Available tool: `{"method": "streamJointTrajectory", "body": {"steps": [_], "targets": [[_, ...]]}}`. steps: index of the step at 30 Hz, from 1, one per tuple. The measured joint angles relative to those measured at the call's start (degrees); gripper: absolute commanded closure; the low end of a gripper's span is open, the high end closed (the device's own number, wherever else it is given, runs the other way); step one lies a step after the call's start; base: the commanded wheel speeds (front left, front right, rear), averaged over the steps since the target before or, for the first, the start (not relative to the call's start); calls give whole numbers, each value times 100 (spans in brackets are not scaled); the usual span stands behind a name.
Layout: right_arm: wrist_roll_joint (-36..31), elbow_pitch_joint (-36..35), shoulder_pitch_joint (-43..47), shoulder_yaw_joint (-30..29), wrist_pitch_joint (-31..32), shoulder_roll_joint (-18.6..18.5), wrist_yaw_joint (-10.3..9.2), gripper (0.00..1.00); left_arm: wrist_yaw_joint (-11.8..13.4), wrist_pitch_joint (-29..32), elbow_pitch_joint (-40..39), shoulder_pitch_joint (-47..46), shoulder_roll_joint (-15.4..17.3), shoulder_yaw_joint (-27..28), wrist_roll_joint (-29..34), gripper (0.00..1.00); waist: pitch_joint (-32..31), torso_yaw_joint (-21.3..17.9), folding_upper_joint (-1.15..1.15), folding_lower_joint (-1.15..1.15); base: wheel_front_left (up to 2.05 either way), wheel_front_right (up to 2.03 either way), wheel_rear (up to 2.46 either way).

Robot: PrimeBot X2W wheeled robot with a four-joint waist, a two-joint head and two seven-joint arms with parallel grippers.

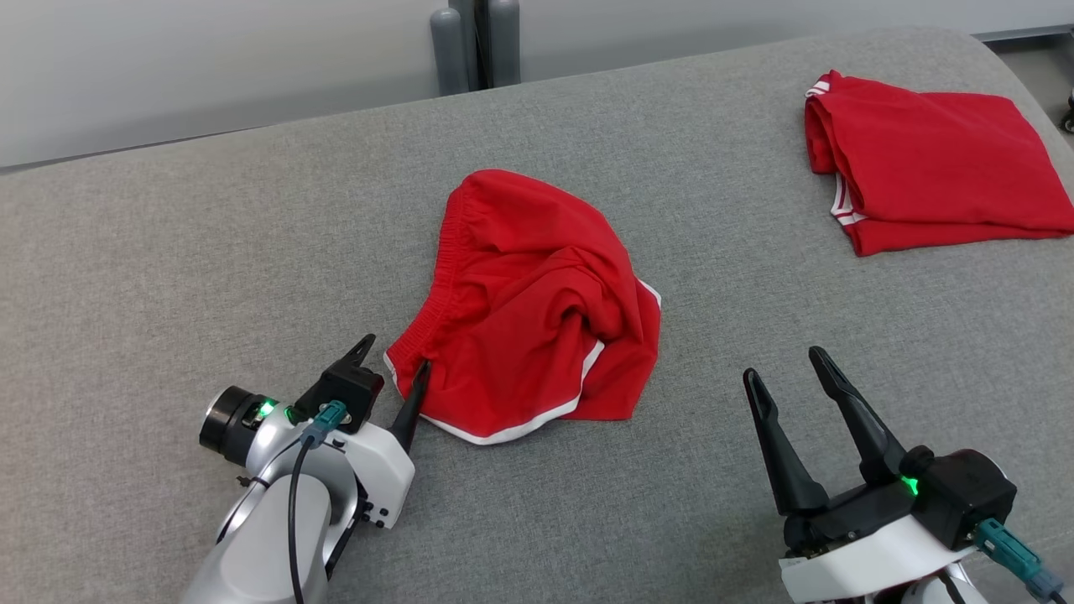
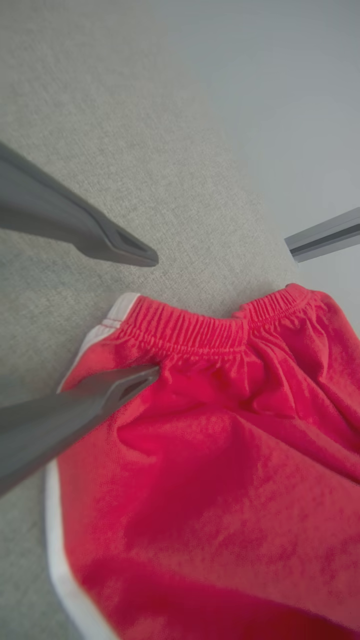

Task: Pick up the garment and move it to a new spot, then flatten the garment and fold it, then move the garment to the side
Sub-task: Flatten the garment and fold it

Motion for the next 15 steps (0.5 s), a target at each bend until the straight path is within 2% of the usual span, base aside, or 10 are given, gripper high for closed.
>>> {"method": "streamJointTrajectory", "body": {"steps": [1,2,3,4,6,15], "targets": [[2,-8,-2,3,0,0,0,0,1,0,45,-21,0,-2,-4,2,14,-16,0,0,0,0,0],[8,-11,-2,8,0,2,0,0,0,0,108,-54,1,-11,-11,26,24,-28,0,0,0,0,0],[8,-13,-3,8,0,2,0,0,-11,0,151,-80,4,-21,-15,26,31,-35,0,0,0,0,0],[8,-13,-3,5,0,0,0,0,-27,1,166,-88,0,-27,-44,62,31,-37,0,0,0,0,0],[8,-14,-3,-2,0,-2,0,0,-54,1,158,-102,-13,-65,-91,100,22,-30,0,0,0,0,0],[7,16,-15,19,0,12,0,0,-197,1,-287,-62,-129,-211,-613,100,-184,6,0,0,0,0,0]]}}
